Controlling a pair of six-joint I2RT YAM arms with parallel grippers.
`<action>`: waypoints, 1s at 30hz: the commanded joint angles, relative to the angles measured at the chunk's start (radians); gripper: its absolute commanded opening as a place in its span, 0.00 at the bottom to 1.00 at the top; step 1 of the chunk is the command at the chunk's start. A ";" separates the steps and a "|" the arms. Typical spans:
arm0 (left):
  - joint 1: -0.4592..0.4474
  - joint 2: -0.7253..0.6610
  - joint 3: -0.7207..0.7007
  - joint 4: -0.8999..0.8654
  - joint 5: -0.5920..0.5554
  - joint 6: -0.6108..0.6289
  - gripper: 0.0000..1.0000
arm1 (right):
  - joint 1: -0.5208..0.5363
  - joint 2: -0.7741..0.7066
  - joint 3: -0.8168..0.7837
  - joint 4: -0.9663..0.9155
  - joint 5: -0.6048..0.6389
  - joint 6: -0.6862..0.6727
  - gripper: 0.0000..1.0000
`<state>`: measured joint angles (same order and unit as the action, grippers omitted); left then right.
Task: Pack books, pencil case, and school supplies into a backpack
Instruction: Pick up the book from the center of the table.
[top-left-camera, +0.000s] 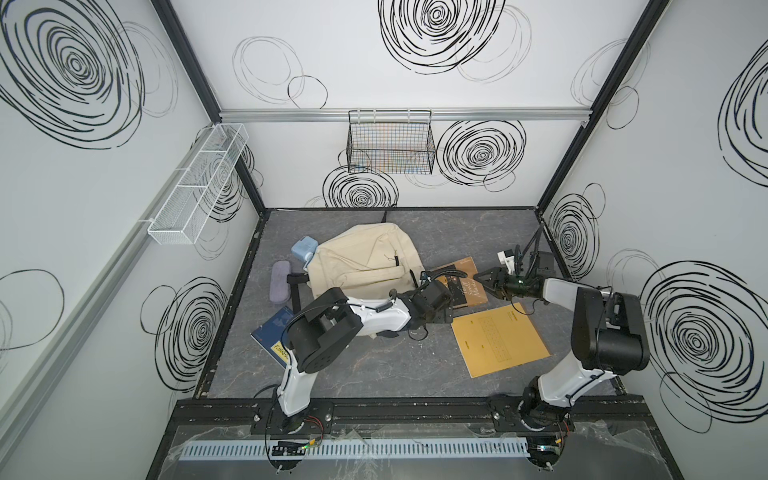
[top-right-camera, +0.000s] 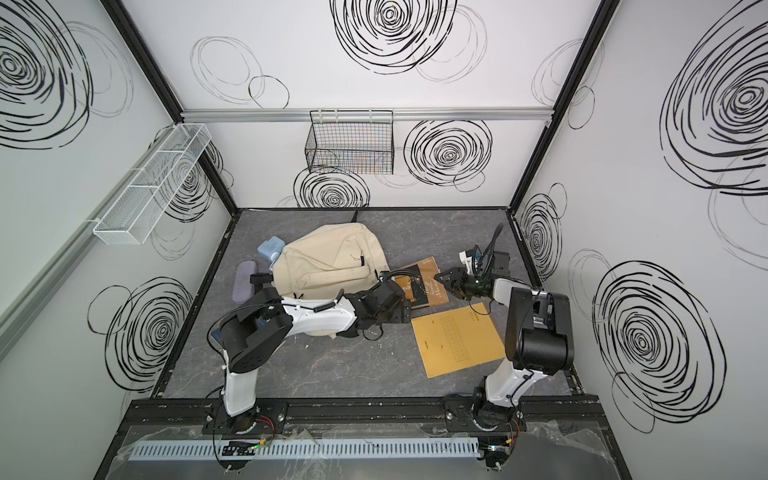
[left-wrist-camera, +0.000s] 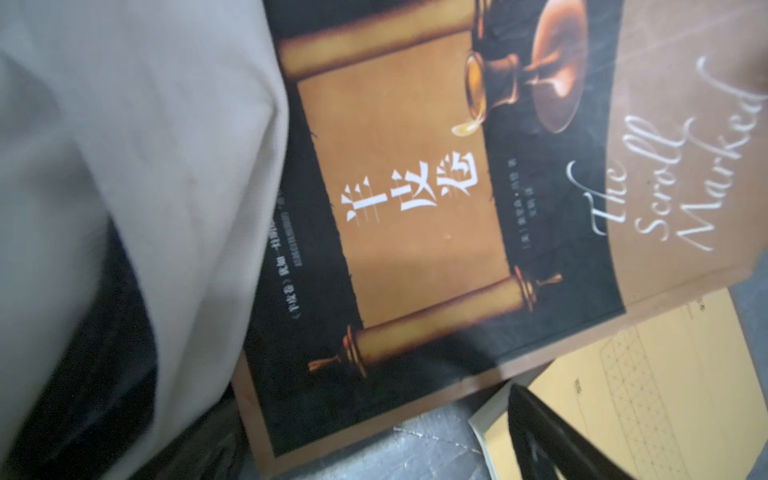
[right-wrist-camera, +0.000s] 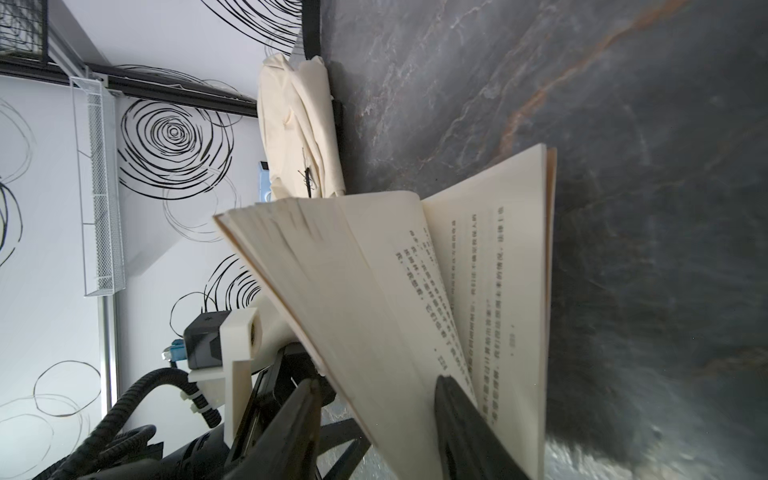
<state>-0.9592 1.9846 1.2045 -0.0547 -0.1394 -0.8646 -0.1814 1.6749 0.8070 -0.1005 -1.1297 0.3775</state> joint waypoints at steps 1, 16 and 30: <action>-0.014 0.072 0.002 0.108 0.113 -0.017 0.97 | 0.051 0.052 -0.007 -0.155 -0.053 -0.062 0.49; 0.004 -0.058 -0.010 0.123 0.176 0.001 0.97 | 0.007 -0.023 0.058 -0.278 0.022 -0.138 0.04; 0.151 -0.437 -0.066 0.086 0.339 -0.055 0.97 | -0.067 -0.335 0.035 0.014 -0.050 0.205 0.00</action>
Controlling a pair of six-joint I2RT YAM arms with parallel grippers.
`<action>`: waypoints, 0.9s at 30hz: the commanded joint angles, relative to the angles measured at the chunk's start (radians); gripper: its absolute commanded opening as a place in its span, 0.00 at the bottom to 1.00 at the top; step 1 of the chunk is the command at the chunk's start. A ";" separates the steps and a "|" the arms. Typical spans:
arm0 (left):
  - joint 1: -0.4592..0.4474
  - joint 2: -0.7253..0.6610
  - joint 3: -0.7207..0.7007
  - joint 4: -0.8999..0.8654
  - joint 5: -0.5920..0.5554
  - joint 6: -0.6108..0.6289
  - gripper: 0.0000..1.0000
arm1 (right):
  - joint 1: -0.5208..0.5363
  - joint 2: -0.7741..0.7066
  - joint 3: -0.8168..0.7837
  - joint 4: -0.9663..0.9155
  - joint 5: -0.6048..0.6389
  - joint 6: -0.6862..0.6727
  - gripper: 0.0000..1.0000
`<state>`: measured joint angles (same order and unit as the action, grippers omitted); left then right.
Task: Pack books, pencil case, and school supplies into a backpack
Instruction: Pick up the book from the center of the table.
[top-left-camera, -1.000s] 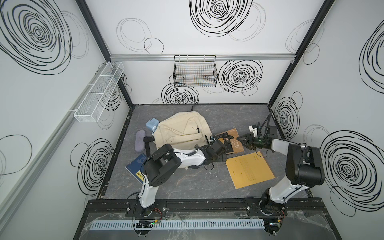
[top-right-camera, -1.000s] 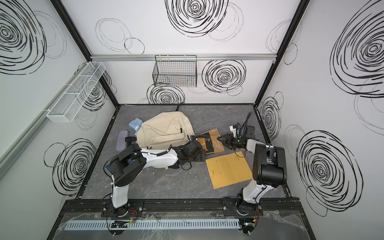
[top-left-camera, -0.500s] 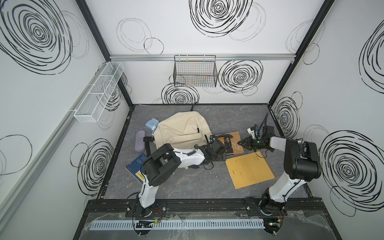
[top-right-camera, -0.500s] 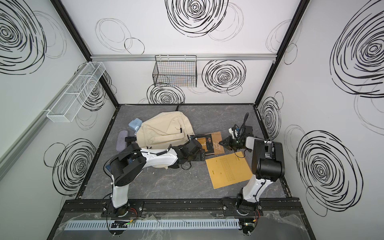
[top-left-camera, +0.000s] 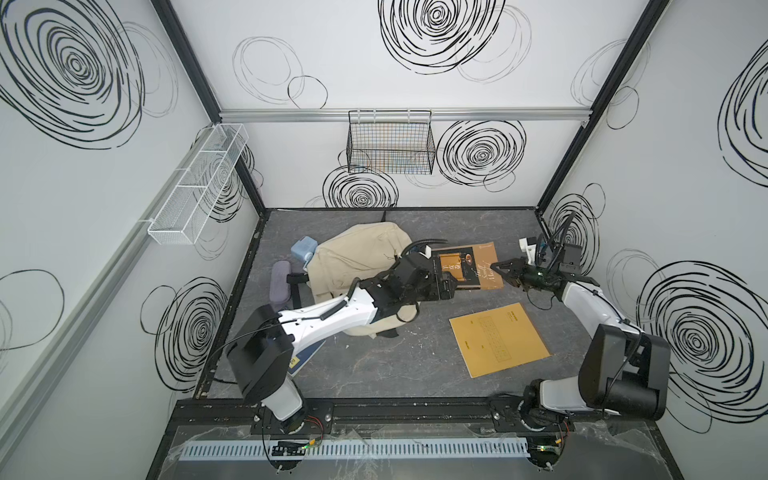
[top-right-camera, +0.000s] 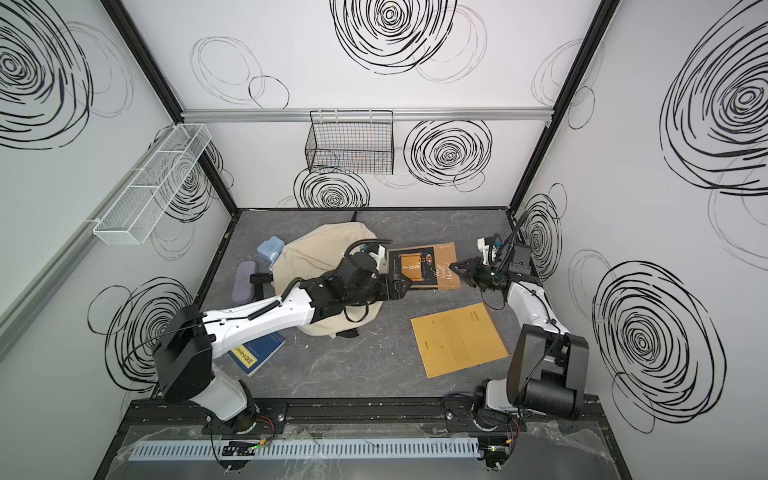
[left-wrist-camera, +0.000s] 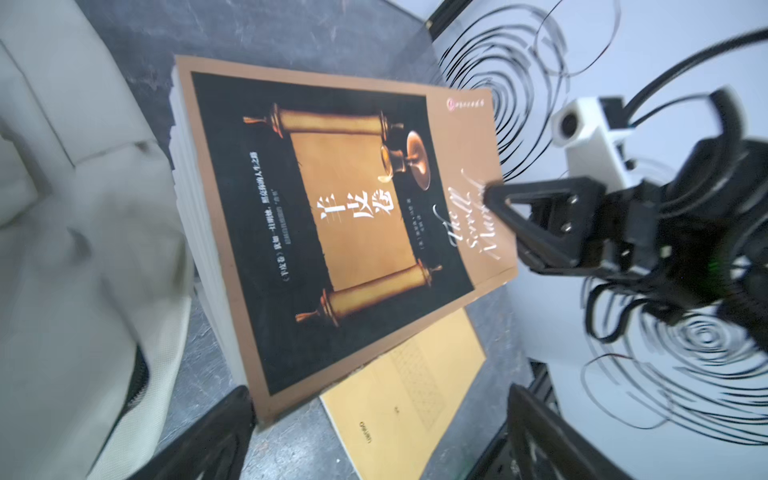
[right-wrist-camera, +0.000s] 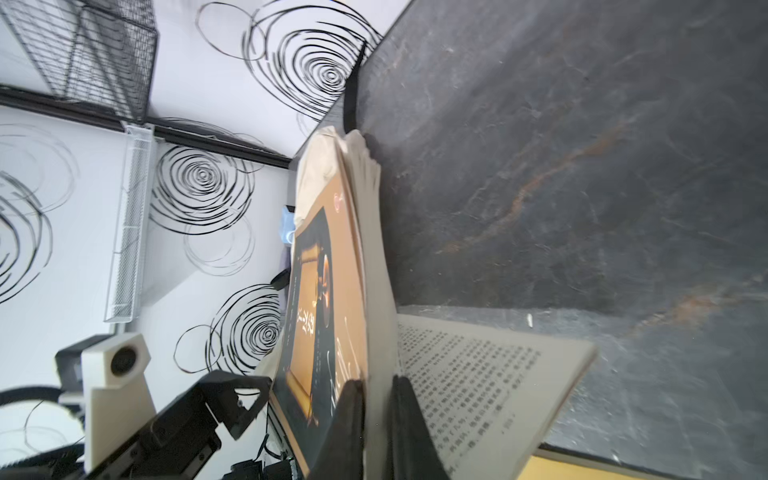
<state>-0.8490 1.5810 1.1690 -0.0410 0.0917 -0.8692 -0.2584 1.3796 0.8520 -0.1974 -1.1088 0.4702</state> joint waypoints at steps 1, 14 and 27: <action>0.063 -0.041 -0.026 0.059 0.133 -0.060 0.97 | 0.010 -0.051 -0.010 0.123 -0.072 0.127 0.00; 0.185 -0.181 -0.186 0.111 0.327 -0.390 0.97 | 0.014 -0.122 -0.035 0.271 -0.065 0.283 0.00; 0.195 -0.078 -0.274 0.568 0.429 -0.728 0.98 | 0.112 -0.174 -0.064 0.472 -0.091 0.506 0.00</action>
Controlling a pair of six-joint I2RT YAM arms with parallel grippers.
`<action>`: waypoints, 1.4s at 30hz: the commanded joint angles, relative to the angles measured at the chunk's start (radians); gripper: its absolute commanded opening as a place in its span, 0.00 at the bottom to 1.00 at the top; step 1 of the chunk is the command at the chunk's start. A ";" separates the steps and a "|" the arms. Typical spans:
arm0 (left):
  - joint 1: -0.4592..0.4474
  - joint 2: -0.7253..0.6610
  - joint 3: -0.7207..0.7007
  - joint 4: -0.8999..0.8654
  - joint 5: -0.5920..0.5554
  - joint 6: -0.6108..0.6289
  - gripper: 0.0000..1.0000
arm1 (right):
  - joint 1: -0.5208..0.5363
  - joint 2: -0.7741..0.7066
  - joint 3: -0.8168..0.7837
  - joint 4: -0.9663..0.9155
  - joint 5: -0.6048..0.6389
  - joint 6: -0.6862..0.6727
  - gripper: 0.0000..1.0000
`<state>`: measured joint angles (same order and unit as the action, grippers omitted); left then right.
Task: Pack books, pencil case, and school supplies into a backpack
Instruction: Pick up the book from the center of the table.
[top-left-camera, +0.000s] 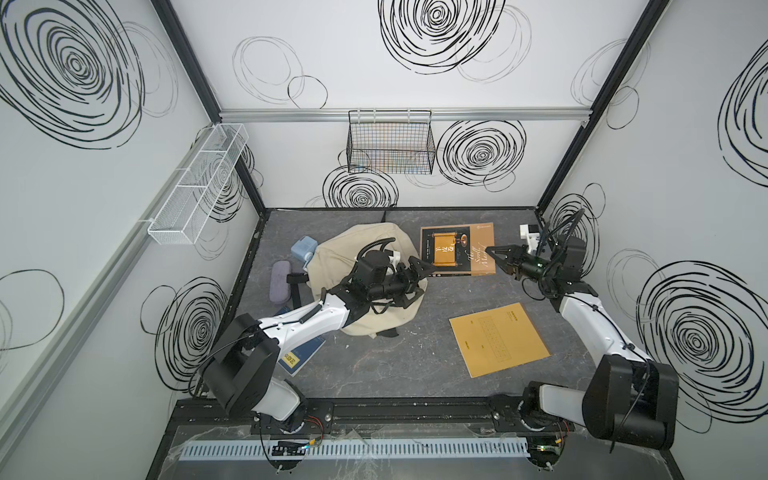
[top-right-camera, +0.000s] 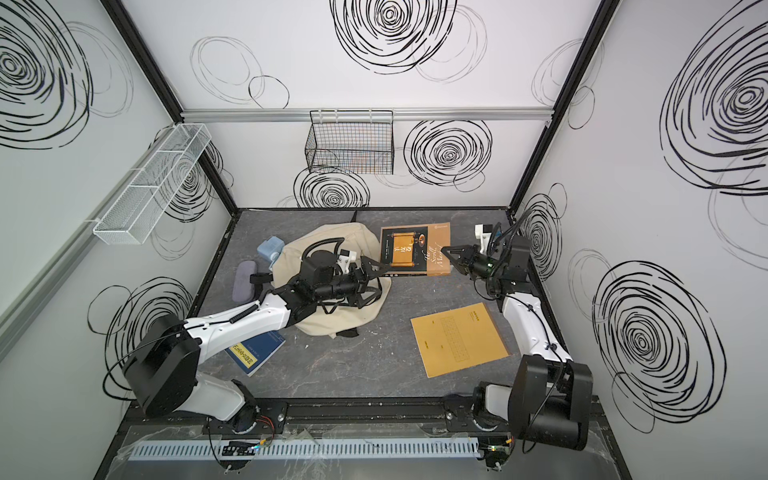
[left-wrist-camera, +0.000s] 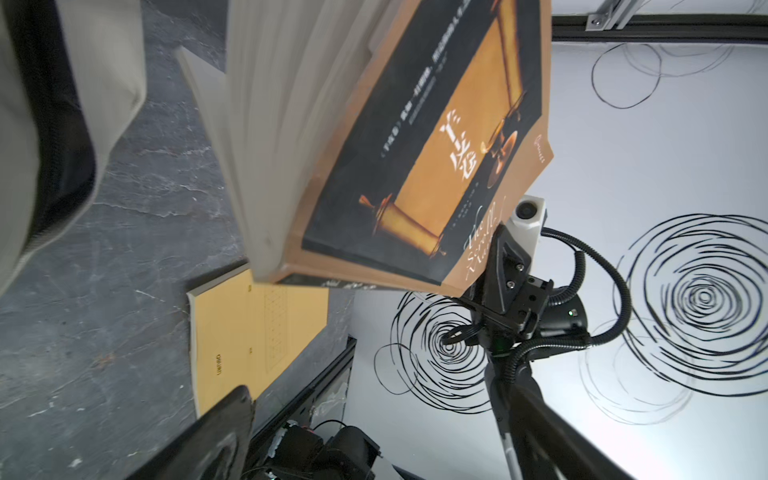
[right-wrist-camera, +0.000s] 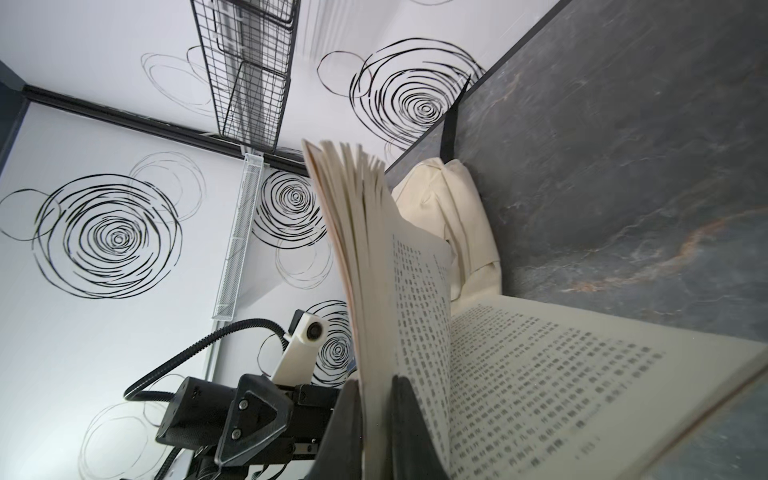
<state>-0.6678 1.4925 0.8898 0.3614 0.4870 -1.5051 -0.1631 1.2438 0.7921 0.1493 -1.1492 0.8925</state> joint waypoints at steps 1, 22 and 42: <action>0.017 0.013 0.002 0.179 0.033 -0.100 0.98 | 0.022 -0.041 -0.002 0.124 -0.050 0.085 0.00; 0.051 -0.027 -0.097 0.218 -0.012 -0.134 0.98 | 0.069 -0.084 -0.026 0.294 -0.047 0.273 0.00; 0.111 -0.040 -0.098 0.430 -0.014 -0.067 0.46 | 0.121 -0.143 -0.094 0.267 -0.094 0.294 0.00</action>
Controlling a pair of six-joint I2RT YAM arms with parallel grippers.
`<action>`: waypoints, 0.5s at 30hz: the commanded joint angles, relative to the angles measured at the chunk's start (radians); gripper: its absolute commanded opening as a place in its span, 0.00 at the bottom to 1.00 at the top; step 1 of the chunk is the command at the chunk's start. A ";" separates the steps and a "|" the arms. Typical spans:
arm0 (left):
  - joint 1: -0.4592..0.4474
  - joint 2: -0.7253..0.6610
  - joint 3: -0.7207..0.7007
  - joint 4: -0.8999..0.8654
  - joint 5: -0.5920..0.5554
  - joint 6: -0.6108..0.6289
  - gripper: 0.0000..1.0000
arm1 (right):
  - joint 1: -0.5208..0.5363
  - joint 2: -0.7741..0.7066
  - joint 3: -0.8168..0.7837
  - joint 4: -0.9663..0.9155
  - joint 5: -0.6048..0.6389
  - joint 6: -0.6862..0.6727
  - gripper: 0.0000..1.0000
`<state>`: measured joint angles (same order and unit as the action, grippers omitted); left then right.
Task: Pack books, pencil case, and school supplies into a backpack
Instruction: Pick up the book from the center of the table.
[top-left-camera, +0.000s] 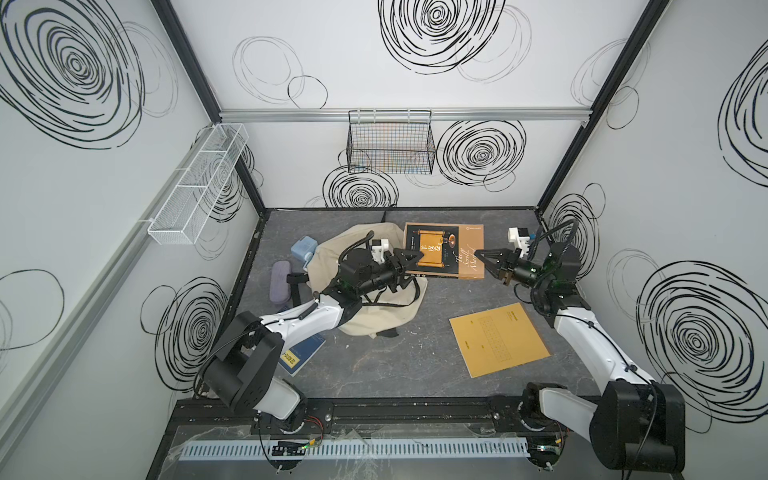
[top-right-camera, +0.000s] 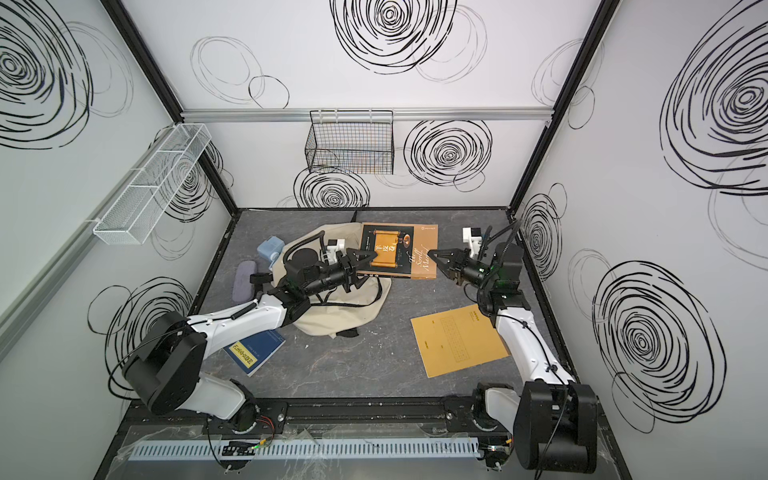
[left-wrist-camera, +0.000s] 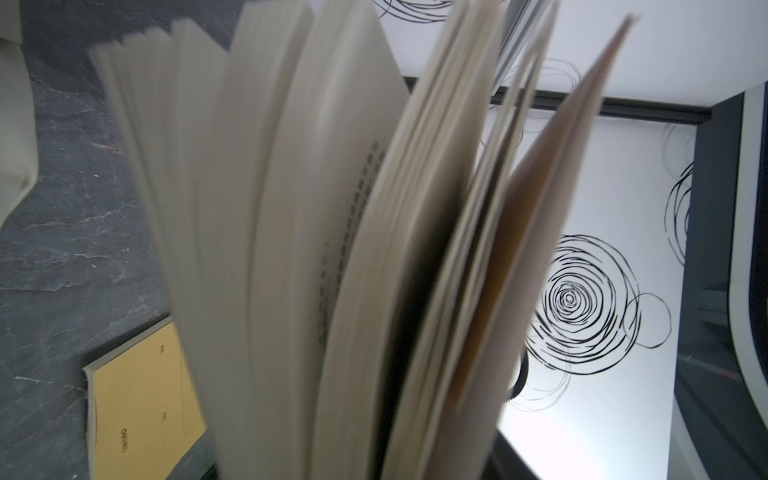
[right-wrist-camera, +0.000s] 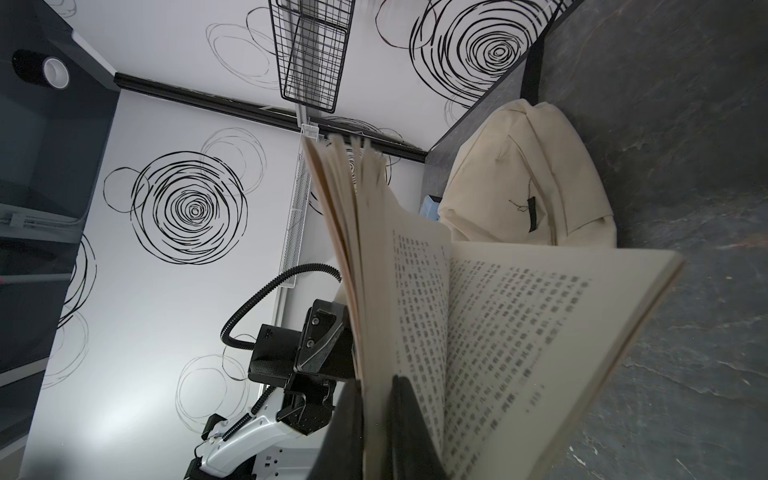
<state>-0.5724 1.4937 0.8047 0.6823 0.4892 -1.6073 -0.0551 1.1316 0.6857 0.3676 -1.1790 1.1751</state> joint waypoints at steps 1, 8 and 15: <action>0.017 -0.045 -0.015 0.116 -0.012 0.040 0.42 | 0.014 -0.030 0.016 0.041 -0.066 0.006 0.00; 0.023 -0.078 -0.027 0.182 0.032 0.085 0.16 | 0.021 -0.027 0.073 -0.043 -0.077 -0.073 0.18; 0.071 -0.149 -0.039 0.336 0.126 0.109 0.00 | 0.022 -0.030 0.157 -0.166 -0.036 -0.224 0.94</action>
<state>-0.5217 1.4078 0.7639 0.7967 0.5541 -1.5208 -0.0383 1.1267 0.8066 0.2268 -1.2022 1.0218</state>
